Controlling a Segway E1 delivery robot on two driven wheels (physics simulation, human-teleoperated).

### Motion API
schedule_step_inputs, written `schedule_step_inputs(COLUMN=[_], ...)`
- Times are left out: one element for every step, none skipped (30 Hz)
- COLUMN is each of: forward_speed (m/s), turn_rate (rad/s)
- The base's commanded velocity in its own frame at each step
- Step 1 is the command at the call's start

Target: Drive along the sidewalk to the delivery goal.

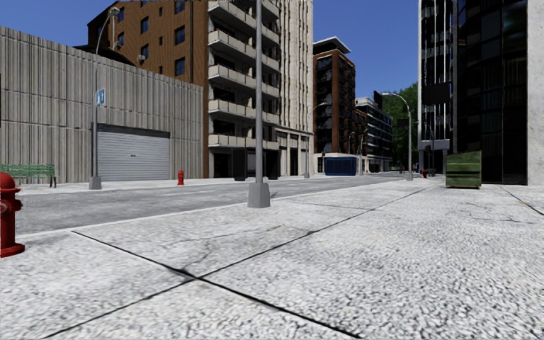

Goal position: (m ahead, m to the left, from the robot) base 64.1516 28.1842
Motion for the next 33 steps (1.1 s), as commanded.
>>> schedule_step_inputs(forward_speed=[1.4,1.4,1.4,1.4,1.4,1.4,1.4,1.4,1.5,1.5,2.0,2.0,2.0,2.0,2.0,2.0,2.0,2.0,2.0,2.0,2.0,2.0,2.0,2.0,2.0,2.0,2.0,2.0,2.0,2.0,2.0,2.0,2.0], turn_rate=[-0.92,-0.92,-0.92,-0.92,-0.92,-0.92,-0.92,-0.79,-0.24,-0.24,-0.02,0.0,0.0,0.0,0.0,0.0,0.0,0.0,0.0,0.0,0.0,0.0,0.0,0.0,0.0,0.0,0.0,0.0,0.0,0.0,0.0,0.0,0.0])
